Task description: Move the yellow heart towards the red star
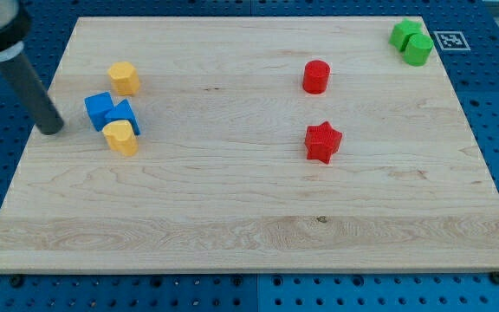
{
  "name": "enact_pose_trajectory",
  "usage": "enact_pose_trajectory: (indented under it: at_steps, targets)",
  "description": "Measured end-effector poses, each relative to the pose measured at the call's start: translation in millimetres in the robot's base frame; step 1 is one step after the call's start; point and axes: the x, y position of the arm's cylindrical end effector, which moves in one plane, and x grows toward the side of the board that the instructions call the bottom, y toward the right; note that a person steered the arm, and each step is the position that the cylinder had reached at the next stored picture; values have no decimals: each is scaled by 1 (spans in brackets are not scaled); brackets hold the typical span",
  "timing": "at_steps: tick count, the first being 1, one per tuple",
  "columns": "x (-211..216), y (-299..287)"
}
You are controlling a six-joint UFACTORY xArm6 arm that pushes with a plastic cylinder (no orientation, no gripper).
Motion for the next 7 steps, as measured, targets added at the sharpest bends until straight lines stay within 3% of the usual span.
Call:
enact_pose_trajectory:
  at_steps: [2,3,5,6,7]
  targets:
    - [12,103]
    - [18,101]
    - [39,31]
    - [65,77]
    - [60,169]
